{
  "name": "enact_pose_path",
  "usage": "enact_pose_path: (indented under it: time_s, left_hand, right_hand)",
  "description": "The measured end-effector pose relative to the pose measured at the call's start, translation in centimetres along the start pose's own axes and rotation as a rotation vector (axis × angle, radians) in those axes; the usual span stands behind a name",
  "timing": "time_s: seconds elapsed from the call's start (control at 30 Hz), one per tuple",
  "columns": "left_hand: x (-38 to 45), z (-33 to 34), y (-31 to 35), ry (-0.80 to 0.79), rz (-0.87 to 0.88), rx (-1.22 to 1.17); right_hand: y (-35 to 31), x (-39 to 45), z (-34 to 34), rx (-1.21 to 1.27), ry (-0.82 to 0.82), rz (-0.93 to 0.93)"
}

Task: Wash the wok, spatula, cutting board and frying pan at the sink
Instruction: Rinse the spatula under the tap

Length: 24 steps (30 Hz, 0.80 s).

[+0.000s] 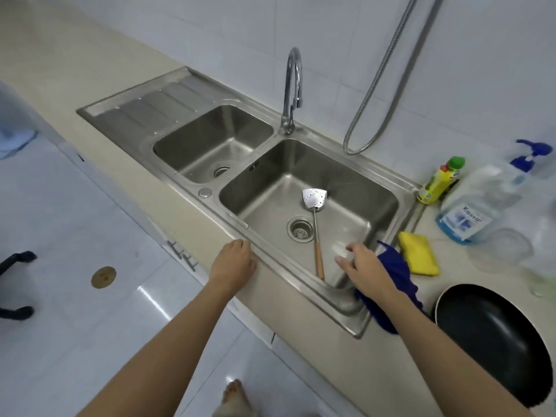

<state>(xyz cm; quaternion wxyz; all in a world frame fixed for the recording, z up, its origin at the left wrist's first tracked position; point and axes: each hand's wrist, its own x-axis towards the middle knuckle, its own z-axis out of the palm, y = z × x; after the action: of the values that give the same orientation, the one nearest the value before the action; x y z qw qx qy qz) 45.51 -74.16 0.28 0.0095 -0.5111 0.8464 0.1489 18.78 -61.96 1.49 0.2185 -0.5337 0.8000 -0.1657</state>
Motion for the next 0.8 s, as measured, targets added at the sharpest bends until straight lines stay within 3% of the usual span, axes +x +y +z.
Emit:
enact_pose_path:
  time_s: [0.27,0.4,0.63,0.8]
  left_hand:
    - [7.6,0.1,-0.1,-0.084,0.231,0.004]
    - [10.4,0.7,1.2,-0.155,0.288,0.059]
    - [13.6,2.6,3.1,-0.284,0.368,0.108]
    - [15.3,3.9,5.5,-0.437,0.39,0.21]
  right_hand:
    - [-0.3,1.8,1.5,-0.049,0.005,0.182]
    - [1.1,3.4,2.3,-0.105,0.018,0.167]
    - [3.4,3.4,3.3,-0.369,-0.026,-0.01]
    - [5.0,1.4,3.8,-0.568,-0.241,-0.24]
